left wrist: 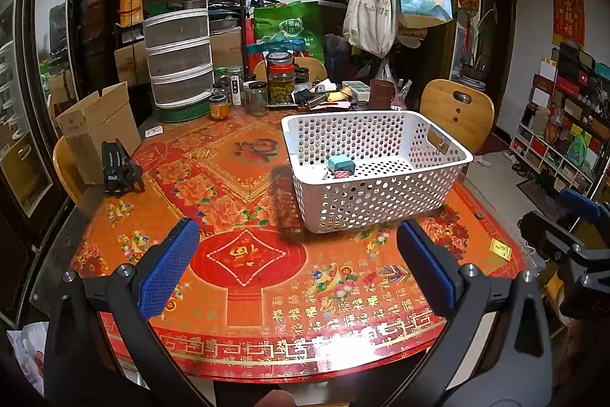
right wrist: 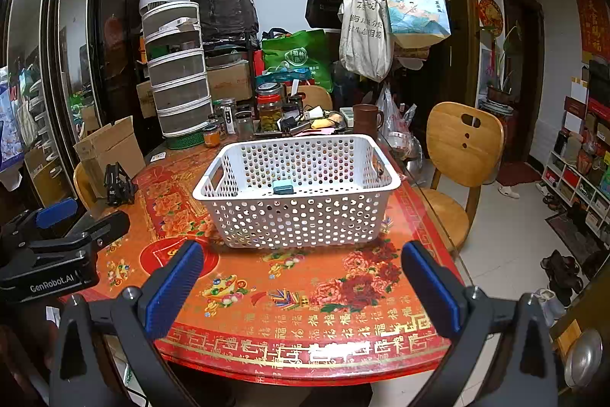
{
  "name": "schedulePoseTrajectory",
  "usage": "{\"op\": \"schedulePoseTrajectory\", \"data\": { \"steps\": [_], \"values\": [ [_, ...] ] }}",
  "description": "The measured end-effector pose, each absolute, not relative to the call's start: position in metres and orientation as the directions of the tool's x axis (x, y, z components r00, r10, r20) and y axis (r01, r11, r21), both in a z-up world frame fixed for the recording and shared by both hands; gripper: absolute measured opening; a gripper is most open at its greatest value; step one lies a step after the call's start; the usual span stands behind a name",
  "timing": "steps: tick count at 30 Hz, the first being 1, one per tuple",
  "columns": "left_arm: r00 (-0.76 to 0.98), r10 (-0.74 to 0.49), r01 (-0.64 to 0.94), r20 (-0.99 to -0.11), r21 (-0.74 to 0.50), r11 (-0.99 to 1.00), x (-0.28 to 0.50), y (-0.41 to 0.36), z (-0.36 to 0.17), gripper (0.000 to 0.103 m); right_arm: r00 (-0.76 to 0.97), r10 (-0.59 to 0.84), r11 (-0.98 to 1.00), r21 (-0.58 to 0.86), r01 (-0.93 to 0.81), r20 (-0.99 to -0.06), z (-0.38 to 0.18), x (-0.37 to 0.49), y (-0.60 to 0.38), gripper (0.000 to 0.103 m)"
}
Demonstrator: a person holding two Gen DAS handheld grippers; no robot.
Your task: Organize rigid objects
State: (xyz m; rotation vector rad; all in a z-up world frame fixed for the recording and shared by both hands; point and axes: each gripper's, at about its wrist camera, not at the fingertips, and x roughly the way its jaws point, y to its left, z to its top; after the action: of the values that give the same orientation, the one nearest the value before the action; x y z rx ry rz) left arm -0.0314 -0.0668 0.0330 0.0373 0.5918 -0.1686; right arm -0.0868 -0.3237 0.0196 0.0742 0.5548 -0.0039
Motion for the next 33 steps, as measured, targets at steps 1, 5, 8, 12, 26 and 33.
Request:
{"op": "schedulePoseTrajectory", "data": {
  "steps": [1, 5, 8, 12, 26, 33],
  "values": [
    [0.817, -0.147, 0.168, -0.558, -0.013, 0.986, -0.0315, -0.0668, 0.0326, 0.102, 0.85, 0.016, 0.997, 0.07, 0.024, -0.526, 0.0197, -0.0868, -0.3237, 0.103],
    [0.816, -0.147, 0.168, -0.559, -0.014, 0.986, -0.0314, -0.0674, 0.033, 0.102, 0.85, 0.016, 0.997, 0.069, 0.024, -0.527, 0.0195, -0.0869, -0.3236, 0.103],
    [0.816, -0.149, 0.169, -0.559, -0.016, 0.985, -0.0313, -0.0679, 0.0329, 0.102, 0.849, 0.015, 0.997, 0.068, 0.024, -0.528, 0.0192, -0.0868, -0.3237, 0.103],
    [0.815, -0.148, 0.169, -0.56, -0.015, 0.986, -0.0314, -0.0689, 0.0322, 0.102, 0.849, 0.018, 0.997, 0.068, 0.022, -0.529, 0.0186, -0.0864, -0.3244, 0.103],
    [0.812, -0.15, 0.171, -0.563, -0.017, 0.985, -0.0307, -0.0706, 0.0302, 0.102, 0.848, 0.017, 0.997, 0.067, 0.022, -0.531, 0.0178, -0.0861, -0.324, 0.103],
    [0.811, -0.153, 0.174, -0.565, -0.016, 0.985, -0.03, -0.0718, 0.0283, 0.102, 0.847, 0.017, 0.997, 0.068, 0.022, -0.531, 0.0175, -0.0856, -0.324, 0.103]
  ]
}}
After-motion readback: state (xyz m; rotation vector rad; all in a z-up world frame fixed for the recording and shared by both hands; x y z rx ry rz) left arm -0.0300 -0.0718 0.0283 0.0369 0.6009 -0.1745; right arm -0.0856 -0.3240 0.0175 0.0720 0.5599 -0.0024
